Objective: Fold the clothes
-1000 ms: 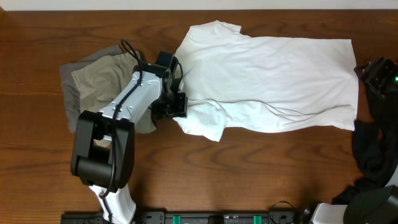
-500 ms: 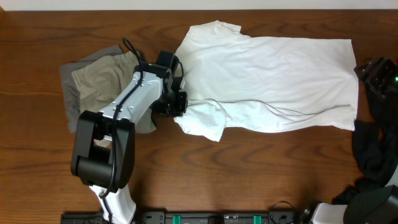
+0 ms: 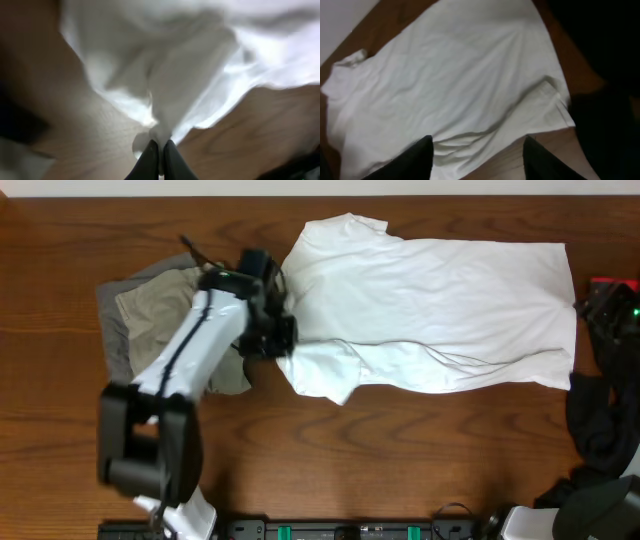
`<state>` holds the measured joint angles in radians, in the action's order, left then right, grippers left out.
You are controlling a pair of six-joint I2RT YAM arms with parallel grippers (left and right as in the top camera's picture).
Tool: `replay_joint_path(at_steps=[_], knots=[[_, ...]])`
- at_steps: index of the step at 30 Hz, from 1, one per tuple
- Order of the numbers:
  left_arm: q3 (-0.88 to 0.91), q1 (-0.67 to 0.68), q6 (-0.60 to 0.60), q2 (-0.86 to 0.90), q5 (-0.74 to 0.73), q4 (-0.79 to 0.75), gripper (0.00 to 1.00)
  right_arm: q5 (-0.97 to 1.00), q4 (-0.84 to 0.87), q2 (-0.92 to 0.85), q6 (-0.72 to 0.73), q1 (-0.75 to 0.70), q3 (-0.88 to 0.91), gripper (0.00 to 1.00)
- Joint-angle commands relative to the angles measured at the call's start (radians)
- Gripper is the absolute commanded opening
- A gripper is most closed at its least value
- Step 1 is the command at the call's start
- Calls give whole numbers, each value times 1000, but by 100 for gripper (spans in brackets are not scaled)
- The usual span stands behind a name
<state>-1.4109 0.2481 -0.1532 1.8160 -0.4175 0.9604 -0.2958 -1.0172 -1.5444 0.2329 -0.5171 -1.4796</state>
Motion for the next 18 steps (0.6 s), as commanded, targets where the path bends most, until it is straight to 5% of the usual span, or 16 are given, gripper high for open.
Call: replay_joint_path(at_steps=[1, 18], knots=[[-34, -43, 5, -91, -20, -36, 6, 62, -5, -43, 24, 14, 38, 54], [-33, -54, 1, -126, -28, -84, 6, 126, 195, -168, 145, 11, 376, 54]])
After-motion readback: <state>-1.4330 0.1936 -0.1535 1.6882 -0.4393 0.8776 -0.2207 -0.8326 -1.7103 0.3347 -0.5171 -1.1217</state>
